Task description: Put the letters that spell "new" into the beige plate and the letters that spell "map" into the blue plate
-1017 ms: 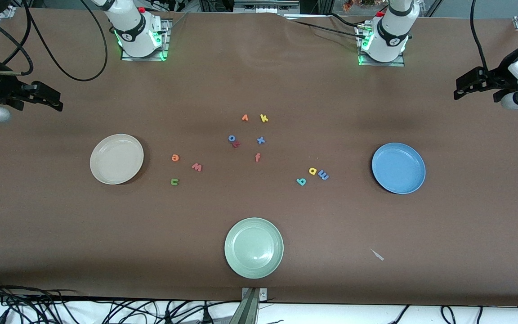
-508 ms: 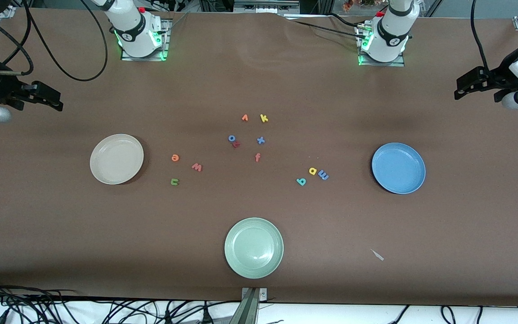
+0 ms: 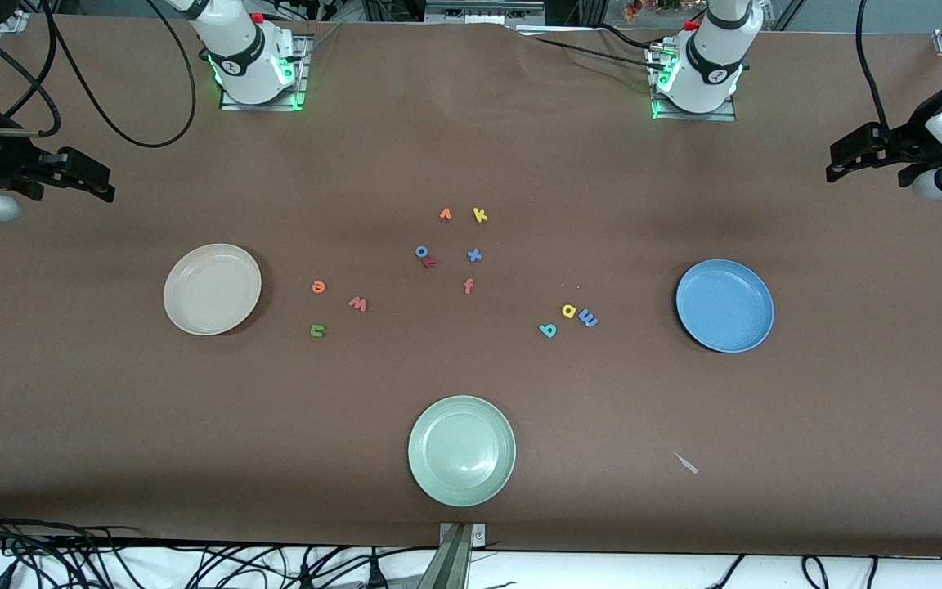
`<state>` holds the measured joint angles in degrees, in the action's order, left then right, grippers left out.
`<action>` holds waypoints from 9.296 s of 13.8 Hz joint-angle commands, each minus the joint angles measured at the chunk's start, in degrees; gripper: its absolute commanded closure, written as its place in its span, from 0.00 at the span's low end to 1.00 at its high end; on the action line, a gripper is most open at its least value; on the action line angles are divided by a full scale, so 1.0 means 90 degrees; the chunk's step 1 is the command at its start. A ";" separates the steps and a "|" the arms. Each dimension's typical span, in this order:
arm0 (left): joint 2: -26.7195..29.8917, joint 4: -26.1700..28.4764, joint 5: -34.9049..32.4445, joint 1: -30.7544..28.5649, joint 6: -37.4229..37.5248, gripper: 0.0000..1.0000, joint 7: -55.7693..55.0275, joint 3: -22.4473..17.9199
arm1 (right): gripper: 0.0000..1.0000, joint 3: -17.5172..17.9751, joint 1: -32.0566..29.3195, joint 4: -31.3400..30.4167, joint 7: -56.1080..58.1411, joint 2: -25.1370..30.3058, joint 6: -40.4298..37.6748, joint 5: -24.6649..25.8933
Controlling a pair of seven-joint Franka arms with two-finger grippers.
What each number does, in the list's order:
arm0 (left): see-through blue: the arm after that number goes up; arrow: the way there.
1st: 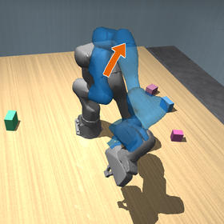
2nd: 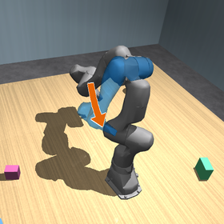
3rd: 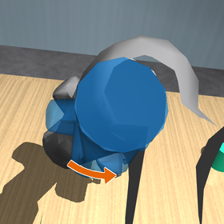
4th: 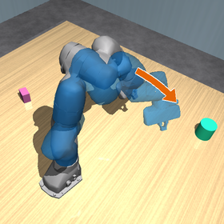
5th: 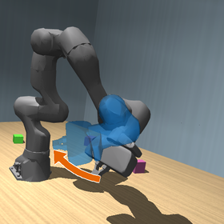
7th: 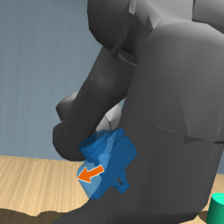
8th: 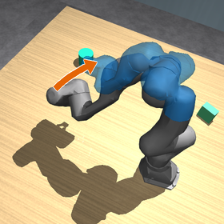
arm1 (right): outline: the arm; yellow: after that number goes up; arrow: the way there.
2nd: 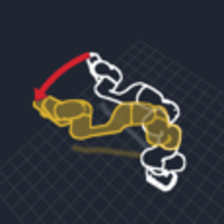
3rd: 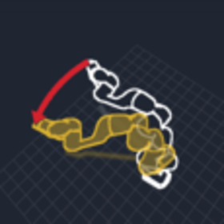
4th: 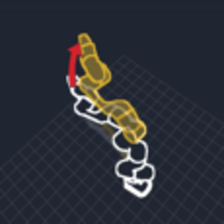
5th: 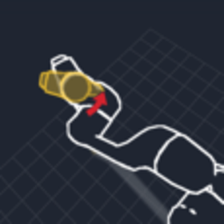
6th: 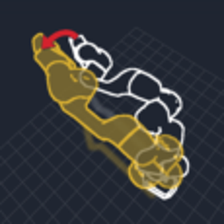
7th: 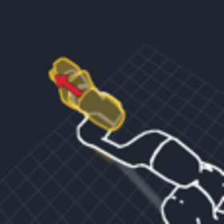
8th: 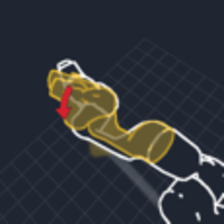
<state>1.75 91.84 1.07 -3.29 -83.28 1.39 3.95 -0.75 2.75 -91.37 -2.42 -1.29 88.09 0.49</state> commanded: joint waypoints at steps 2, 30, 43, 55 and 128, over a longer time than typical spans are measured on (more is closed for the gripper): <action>-0.0048 -0.0136 0.0164 -0.0250 0.0093 0.00 -0.0008 0.0040 | 0.00 0.0054 -0.0032 -0.0053 0.0074 0.0114 -0.0042 0.0073; -0.0038 -0.0126 0.0213 -0.0338 -0.0014 0.00 0.0080 0.0040 | 0.00 0.0054 -0.0032 -0.0063 0.0074 0.0114 -0.0052 0.0063; -0.0243 0.0040 0.0106 -0.0280 -0.0297 0.00 0.0080 0.0049 | 0.00 0.0054 -0.0032 -0.0063 0.0055 0.0114 -0.0081 0.0063; -0.0935 0.1689 0.0438 -0.0035 -0.2608 0.00 -0.0700 0.1131 | 0.00 0.0073 0.0094 -0.0082 0.0074 -0.0013 -0.0062 -0.0015; -0.2089 0.3780 -0.1283 -0.0065 -0.6293 0.14 0.1076 0.0733 | 0.84 -0.0521 0.1012 -0.1713 0.0003 -0.2904 0.3436 -0.0416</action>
<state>-18.46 125.55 -13.33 -4.56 -139.98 10.53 10.16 -3.93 11.98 -107.14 -6.55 -27.98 121.48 -3.59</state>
